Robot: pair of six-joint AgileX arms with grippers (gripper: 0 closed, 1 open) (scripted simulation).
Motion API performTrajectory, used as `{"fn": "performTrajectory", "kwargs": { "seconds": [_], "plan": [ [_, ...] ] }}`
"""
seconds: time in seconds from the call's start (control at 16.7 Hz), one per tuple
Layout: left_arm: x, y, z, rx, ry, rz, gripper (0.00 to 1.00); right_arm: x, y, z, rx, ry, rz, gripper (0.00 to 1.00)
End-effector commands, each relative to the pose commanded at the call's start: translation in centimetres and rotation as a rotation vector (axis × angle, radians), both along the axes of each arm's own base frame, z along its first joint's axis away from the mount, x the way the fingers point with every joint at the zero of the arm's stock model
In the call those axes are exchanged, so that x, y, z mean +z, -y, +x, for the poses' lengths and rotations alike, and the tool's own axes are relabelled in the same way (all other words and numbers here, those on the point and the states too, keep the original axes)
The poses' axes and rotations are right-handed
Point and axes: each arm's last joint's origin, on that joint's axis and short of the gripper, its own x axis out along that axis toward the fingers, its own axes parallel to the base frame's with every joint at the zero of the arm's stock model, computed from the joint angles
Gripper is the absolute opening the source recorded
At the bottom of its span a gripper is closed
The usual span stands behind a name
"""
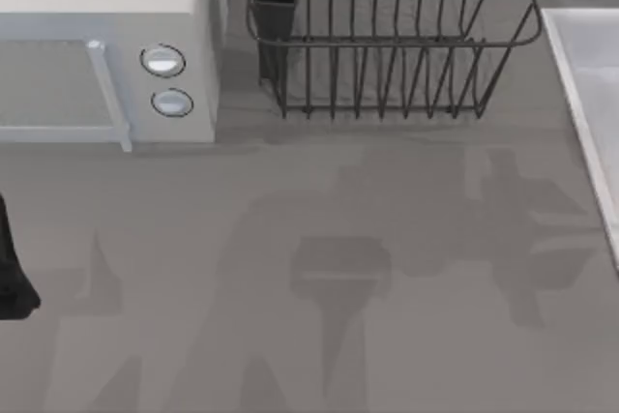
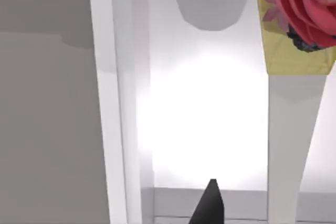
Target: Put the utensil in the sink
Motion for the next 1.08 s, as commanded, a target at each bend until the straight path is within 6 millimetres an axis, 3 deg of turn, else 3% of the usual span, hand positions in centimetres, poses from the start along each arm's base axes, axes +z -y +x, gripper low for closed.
{"fn": "performTrajectory", "kwargs": {
  "seconds": [0.24,0.48,0.78,1.08],
  "plan": [
    [0.0,0.0,0.0,0.0,0.0,0.0,1.0,-0.5,0.8,6.4,-0.005,0.029,-0.004,0.0],
    [0.0,0.0,0.0,0.0,0.0,0.0,1.0,-2.3,1.3,10.2,-0.025,0.055,-0.007,0.0],
    [0.0,0.0,0.0,0.0,0.0,0.0,1.0,-4.2,1.6,11.9,-0.049,0.07,-0.009,0.0],
    [0.0,0.0,0.0,0.0,0.0,0.0,1.0,-4.4,1.3,12.0,-0.047,0.071,-0.009,0.0]
  ]
}}
